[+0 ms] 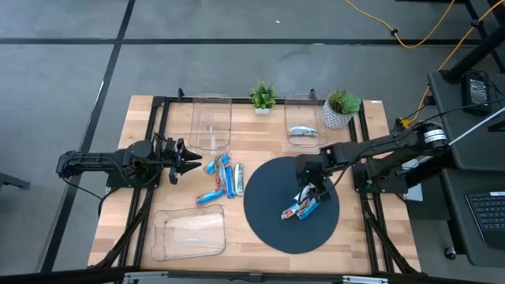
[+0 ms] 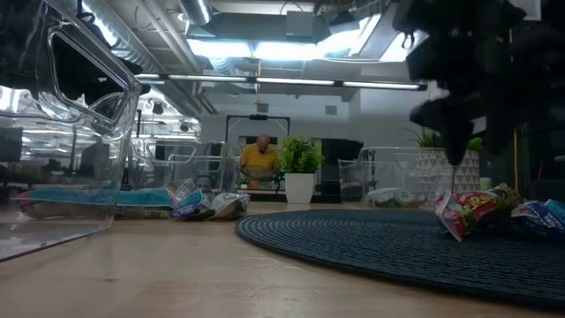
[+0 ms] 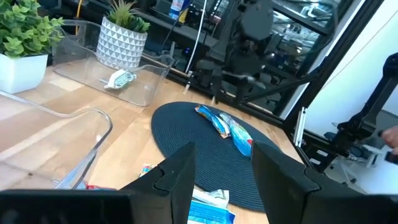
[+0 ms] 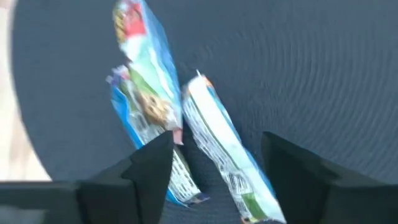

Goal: Pick and place Granola Bars by type
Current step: Put the yellow granola bar into the top right transparent bin

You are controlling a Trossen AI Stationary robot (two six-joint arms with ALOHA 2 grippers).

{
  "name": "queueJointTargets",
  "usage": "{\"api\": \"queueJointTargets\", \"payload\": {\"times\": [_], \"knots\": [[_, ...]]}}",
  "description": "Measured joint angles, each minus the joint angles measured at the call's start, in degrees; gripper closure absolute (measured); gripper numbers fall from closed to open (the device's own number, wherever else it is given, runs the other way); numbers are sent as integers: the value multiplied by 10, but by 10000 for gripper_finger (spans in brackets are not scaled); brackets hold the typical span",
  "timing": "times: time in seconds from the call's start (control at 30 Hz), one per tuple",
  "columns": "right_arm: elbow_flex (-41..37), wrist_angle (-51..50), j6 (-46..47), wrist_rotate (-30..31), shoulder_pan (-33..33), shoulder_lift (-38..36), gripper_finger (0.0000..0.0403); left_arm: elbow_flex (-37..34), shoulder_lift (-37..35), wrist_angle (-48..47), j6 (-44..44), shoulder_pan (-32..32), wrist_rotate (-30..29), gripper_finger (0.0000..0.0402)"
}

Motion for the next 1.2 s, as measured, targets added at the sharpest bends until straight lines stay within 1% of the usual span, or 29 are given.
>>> {"api": "queueJointTargets", "payload": {"times": [0.1, 0.17, 0.3, 0.37, 0.47, 0.73, 0.9, 0.97, 1.03, 1.1, 1.2], "knots": [[-21, 4, 10, 2, 0, 0, 115, 0, 0, 0, 0, 0, 0, 254], [-32, 6, 13, 17, 0, 0, 94, 0, 0, 0, 0, 0, 0, 254], [-47, 14, 14, 59, 0, 2, 70, 0, 0, 1, 0, 0, 0, 254], [-50, 15, 14, 82, 0, 5, 68, 0, 0, 1, 0, 0, 0, 254], [-50, 20, 12, 89, 0, 15, 71, 0, 0, 1, 0, 0, -1, 254], [-50, 24, -5, 64, 0, 58, 77, 0, 0, 1, -2, 0, -9, 254], [-50, 29, -16, 62, 0, 82, 79, 0, 0, 1, -10, 0, -23, 254], [-50, 34, -15, 62, 0, 88, 92, 0, 0, 1, -10, 0, -25, 254], [-50, 36, -15, 62, 0, 91, 118, 0, 0, 1, -10, 0, -27, 254], [-50, 36, -15, 62, 0, 91, 156, 0, 0, 1, -10, 0, -28, 254], [-50, 35, -15, 60, 0, 91, 227, 0, 0, 1, -10, 0, -28, 254]]}}
